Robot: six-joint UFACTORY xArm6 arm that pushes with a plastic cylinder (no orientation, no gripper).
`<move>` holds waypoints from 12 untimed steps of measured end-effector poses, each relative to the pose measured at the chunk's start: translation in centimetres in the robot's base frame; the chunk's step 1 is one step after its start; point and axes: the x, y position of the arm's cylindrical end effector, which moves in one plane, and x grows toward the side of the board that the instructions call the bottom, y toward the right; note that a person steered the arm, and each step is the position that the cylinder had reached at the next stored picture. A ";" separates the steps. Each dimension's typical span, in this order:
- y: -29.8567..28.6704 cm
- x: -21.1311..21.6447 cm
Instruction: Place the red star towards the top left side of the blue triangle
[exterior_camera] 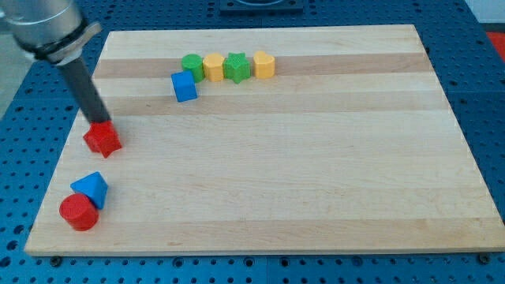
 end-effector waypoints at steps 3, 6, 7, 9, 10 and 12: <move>-0.2 -0.5; -0.4 2.6; -1.1 3.2; -1.1 5.4; -1.1 5.4; 3.0 2.4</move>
